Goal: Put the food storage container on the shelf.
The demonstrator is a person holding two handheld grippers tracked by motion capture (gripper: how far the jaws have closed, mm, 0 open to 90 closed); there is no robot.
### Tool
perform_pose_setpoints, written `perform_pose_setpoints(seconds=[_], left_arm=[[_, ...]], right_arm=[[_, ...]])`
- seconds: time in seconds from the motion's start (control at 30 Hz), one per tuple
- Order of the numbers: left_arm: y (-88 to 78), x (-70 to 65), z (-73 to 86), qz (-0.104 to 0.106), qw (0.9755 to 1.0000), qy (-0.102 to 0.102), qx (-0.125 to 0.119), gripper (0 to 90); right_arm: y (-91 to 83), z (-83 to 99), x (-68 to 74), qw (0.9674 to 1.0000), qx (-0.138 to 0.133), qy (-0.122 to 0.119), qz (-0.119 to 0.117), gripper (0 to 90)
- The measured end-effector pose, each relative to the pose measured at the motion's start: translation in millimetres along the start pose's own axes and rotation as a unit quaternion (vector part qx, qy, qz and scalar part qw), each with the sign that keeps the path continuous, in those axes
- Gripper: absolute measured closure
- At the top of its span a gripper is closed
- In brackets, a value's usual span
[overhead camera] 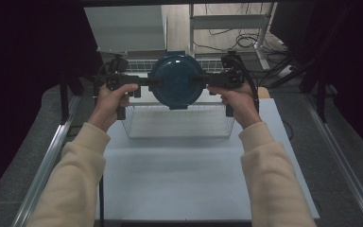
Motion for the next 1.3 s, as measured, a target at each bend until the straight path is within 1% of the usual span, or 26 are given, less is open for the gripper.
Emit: perform_pose_setpoints(seconds=[0.1,0.2,0.3,0.33,0.37,0.47,0.53,0.67,0.73,0.8,0.87,0.9,1.0,1.03,1.07,1.17,1.2,1.23,1.27,1.3], left_arm=[[5.0,8.6,0.0,0.003,0.9999,-0.008,0.005,42.6],[8.7,14.8,-1.0,-0.001,0.9999,-0.015,0.008,41.9],[11.3,20.3,-0.7,-0.001,0.9997,-0.019,0.012,41.6],[12.9,22.3,-0.3,0.000,0.9997,-0.023,0.011,41.6],[13.4,24.7,-0.5,0.006,0.9995,-0.031,0.008,41.6],[15.5,29.9,-2.2,0.012,0.9990,-0.043,0.003,41.8],[17.6,33.6,-3.2,0.018,0.9983,-0.055,-0.004,41.6],[24.2,39.8,-5.7,0.026,0.9965,-0.078,-0.009,40.9],[28.0,41.2,-6.3,0.027,0.9957,-0.088,-0.008,40.0],[31.9,43.8,-6.4,0.032,0.9945,-0.099,-0.005,38.8],[36.0,48.7,-6.6,0.039,0.9927,-0.114,-0.005,37.7],[38.1,51.8,-6.6,0.043,0.9917,-0.121,-0.005,37.1],[43.6,59.1,-5.4,0.053,0.9874,-0.149,-0.007,35.4],[43.9,60.1,-5.2,0.054,0.9880,-0.144,-0.011,35.2],[43.9,60.5,-5.0,0.056,0.9880,-0.143,-0.013,35.1],[44.0,60.1,-4.0,0.058,0.9881,-0.142,-0.015,35.2],[44.1,59.7,-3.4,0.058,0.9884,-0.139,-0.016,35.1],[44.4,58.5,-2.9,0.053,0.9892,-0.135,-0.019,34.1],[43.6,56.8,-2.8,0.038,0.9912,-0.125,-0.023,31.8],[42.2,54.4,-3.0,0.023,0.9924,-0.117,-0.030,29.3]], right_arm=[[5.4,0.5,-5.6,1.0000,0.007,0.005,0.005,37.3],[11.2,1.1,-10.5,0.9998,0.012,0.015,0.007,37.2],[16.0,1.8,-13.5,0.9997,0.014,0.019,0.009,37.2],[17.5,2.0,-15.0,0.9996,0.016,0.020,0.009,37.2],[19.0,2.4,-16.8,0.9995,0.017,0.023,0.009,37.2],[21.5,1.4,-20.3,0.9994,0.007,0.033,0.011,37.1],[23.3,1.2,-22.3,0.9989,0.002,0.046,0.012,36.8],[26.3,0.0,-29.9,0.9961,-0.003,0.087,0.014,36.4],[27.3,-0.6,-35.9,0.9940,-0.003,0.109,0.012,36.2],[28.5,-0.7,-41.8,0.9915,-0.005,0.129,0.009,36.1],[30.7,-0.1,-47.7,0.9882,-0.008,0.153,0.010,36.0],[32.5,0.4,-50.5,0.9854,-0.011,0.169,0.011,36.0],[38.2,3.5,-60.1,0.9761,-0.015,0.216,0.015,36.0],[39.8,4.6,-63.0,0.9730,-0.016,0.230,0.015,36.1],[40.2,5.1,-63.8,0.9752,-0.023,0.220,0.014,36.0],[39.6,6.0,-63.6,0.9755,-0.025,0.218,0.011,35.9],[38.9,6.6,-63.2,0.9756,-0.026,0.218,0.011,35.6],[38.2,7.2,-62.4,0.9761,-0.028,0.215,0.013,34.7],[37.1,7.5,-60.8,0.9777,-0.030,0.207,0.021,32.4],[35.2,7.1,-57.9,0.9797,-0.034,0.193,0.040,27.9]])
Point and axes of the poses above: each handheld gripper's, and its own axes: y roughly forward along the jaws, z roughly out of its underside, x roughly to its left, the point moved 2 cm from there along y, roughly forward along the jaws, and after that the axes turned 1 degree about -z, right-handed, at the moved point
